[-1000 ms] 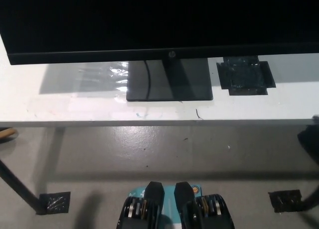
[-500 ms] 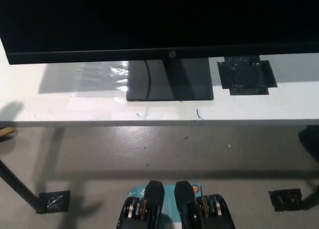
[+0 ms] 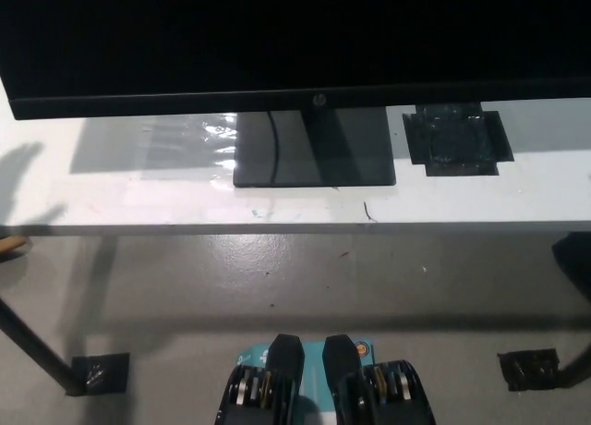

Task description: The monitor is placed at the center of the table and the robot uses both its hand to grab the left and right sides of the monitor to tilt the angle of the monitor downwards

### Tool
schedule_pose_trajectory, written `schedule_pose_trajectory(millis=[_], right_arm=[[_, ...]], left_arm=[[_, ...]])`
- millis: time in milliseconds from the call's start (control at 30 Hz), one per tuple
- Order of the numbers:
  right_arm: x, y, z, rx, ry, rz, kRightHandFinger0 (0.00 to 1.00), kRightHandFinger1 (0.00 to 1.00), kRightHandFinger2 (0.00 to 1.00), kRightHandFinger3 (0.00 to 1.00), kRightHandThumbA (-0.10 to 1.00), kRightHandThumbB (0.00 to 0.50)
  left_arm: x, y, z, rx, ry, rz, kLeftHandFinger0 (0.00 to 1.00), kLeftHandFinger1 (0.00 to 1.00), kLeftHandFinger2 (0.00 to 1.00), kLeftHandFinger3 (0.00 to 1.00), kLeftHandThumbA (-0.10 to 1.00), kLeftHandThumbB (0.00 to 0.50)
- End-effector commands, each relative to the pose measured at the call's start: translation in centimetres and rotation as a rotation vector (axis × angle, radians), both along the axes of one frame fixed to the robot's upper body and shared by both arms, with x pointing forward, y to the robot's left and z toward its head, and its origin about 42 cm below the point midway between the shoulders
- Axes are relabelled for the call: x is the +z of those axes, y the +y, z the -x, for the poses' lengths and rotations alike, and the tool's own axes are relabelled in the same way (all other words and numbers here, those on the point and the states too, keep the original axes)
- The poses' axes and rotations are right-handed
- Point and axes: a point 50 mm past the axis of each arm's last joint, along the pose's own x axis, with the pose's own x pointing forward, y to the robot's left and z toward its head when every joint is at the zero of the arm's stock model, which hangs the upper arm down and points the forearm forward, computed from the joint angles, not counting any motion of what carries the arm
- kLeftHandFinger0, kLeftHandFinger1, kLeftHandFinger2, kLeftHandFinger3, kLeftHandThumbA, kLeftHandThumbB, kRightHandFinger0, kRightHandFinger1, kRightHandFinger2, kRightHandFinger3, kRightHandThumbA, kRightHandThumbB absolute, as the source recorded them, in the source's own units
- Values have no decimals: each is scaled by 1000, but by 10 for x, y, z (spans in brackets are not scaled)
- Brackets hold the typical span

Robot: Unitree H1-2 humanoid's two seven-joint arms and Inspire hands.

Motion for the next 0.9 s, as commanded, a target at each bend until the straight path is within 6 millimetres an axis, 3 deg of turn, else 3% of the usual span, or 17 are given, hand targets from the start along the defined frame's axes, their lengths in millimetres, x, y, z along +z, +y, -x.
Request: schedule_pose_trajectory(millis=[0, 67, 133, 267, 300, 400, 433, 500, 833, 867], right_arm=[[56, -6, -13, 132, 29, -6, 1000, 1000, 1000, 1000, 1000, 327], [57, -6, -14, 136, 32, -7, 1000, 1000, 1000, 1000, 1000, 324], [66, -6, -30, 155, 85, -25, 1000, 1000, 1000, 1000, 1000, 365], [66, -8, -33, 164, 94, -26, 1000, 1000, 1000, 1000, 1000, 364], [74, -9, -50, 167, 125, -62, 1000, 1000, 1000, 1000, 1000, 406], [75, -10, -55, 173, 129, -65, 1000, 1000, 1000, 1000, 1000, 407], [76, -9, -59, 170, 142, -71, 1000, 1000, 1000, 1000, 1000, 365], [75, -7, -73, 158, 191, -64, 1000, 1000, 1000, 1000, 1000, 346], [62, 5, -92, 151, 249, -15, 1000, 1000, 1000, 1000, 1000, 376], [57, 5, -93, 150, 258, -33, 1000, 1000, 1000, 1000, 1000, 363]], left_arm=[[41, 12, -9, 3, 0, -63, 1000, 1000, 1000, 1000, 1000, 472], [41, 12, -9, 2, 1, -64, 1000, 1000, 1000, 1000, 1000, 473], [38, 13, -13, -8, 9, -58, 1000, 1000, 1000, 1000, 1000, 480], [38, 13, -14, -12, 11, -56, 1000, 1000, 1000, 1000, 1000, 483], [38, 9, -17, -22, 11, -67, 1000, 1000, 1000, 1000, 1000, 458], [38, 9, -18, -24, 10, -69, 1000, 1000, 1000, 1000, 1000, 458], [38, 8, -18, -24, 12, -70, 1000, 1000, 1000, 1000, 1000, 457], [38, 7, -17, -26, 15, -80, 1000, 1000, 1000, 1000, 1000, 444], [41, 11, -12, -20, 24, -73, 1000, 1000, 1000, 1000, 1000, 448], [41, 12, -11, -20, 15, -78, 1000, 1000, 1000, 1000, 1000, 427]])
